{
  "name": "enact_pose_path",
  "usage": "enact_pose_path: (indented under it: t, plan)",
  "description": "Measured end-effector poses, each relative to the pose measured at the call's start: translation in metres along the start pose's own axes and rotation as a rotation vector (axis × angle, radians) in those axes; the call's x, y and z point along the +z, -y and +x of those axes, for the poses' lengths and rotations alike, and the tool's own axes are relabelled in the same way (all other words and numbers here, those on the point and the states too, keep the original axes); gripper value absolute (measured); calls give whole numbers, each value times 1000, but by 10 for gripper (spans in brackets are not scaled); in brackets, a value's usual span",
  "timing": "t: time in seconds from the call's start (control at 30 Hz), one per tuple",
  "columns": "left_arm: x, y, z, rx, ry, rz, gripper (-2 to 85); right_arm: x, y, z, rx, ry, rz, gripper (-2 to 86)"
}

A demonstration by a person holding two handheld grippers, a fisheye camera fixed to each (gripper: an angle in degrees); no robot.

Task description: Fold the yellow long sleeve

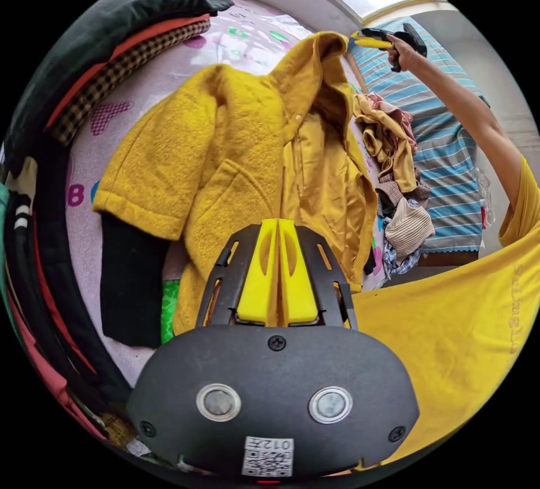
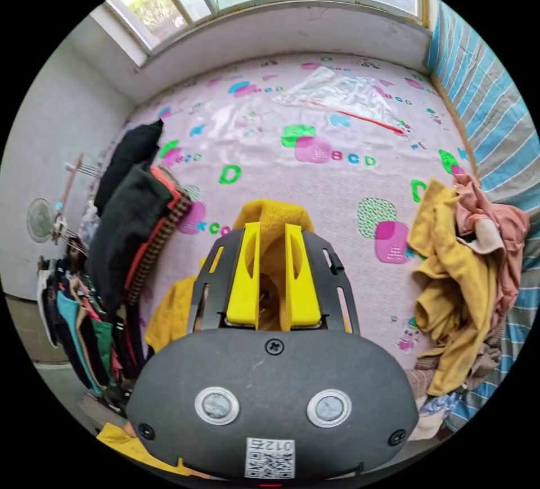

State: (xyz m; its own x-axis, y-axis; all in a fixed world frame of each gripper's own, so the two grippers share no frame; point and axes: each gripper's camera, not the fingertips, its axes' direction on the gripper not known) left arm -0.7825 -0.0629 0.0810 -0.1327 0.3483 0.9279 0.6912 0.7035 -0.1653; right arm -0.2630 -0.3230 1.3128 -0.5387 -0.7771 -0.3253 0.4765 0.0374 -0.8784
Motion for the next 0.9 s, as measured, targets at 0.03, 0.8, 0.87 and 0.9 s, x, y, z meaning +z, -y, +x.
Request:
enact_pose_path:
  t: [0.03,0.8,0.87,0.9]
  plan:
    - [4,-7,-3,-10,11,-16,4,10,-18,-1,-23,-65,-10,55]
    - [51,-168,24,112,544,-237,8,77,-600,-157,-579,345,-20,8]
    - [48,-177,6,76,563,-209,6,95,-618,-187,-699,397,-113,8]
    - [48,-178,2,76,569,-209,6,101,-622,-193,-729,414,-153,7]
